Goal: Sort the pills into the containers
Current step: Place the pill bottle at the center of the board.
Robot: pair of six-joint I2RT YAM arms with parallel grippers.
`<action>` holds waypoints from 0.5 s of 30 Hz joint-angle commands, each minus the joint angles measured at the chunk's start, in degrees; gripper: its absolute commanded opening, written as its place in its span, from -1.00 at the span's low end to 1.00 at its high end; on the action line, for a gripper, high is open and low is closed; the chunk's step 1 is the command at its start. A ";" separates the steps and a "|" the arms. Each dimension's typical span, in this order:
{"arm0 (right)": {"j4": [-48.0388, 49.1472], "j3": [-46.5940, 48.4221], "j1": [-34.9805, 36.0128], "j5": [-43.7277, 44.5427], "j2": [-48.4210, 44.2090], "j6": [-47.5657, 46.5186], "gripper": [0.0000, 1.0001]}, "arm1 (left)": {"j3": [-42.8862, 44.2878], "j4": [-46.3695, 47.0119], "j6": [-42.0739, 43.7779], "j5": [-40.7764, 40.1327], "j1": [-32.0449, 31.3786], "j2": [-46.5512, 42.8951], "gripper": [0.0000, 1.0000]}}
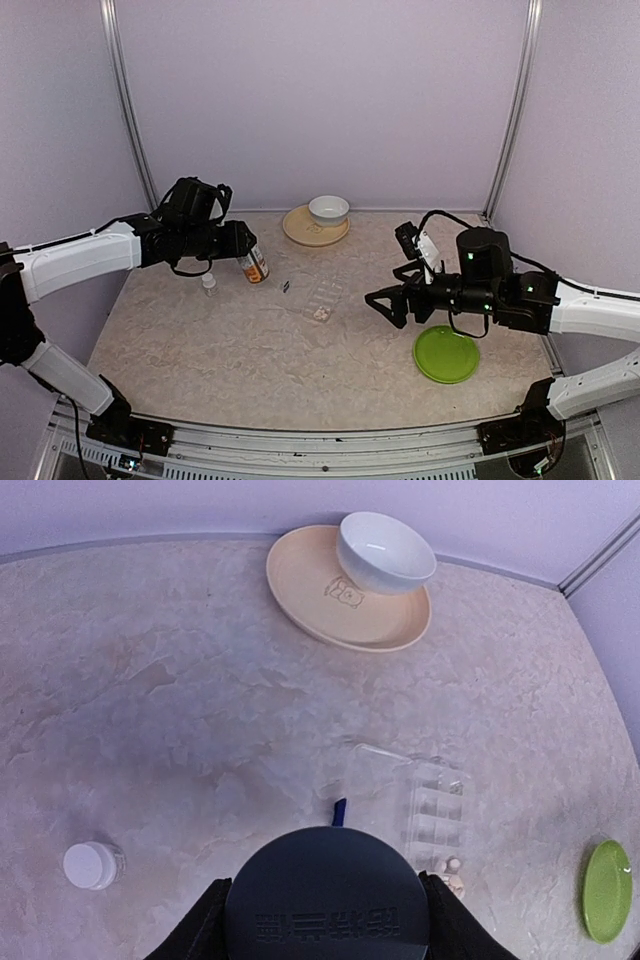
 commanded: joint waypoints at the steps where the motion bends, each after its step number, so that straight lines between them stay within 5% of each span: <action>1: 1.06 -0.98 -0.62 0.67 -0.84 0.24 1.00 | -2.76 -3.42 -1.36 -5.39 0.00 -1.24 -0.24; 15: 2.20 -1.63 -0.76 -0.65 0.60 0.45 1.00 | -8.86 -3.96 -3.31 -17.67 1.03 -1.33 -0.24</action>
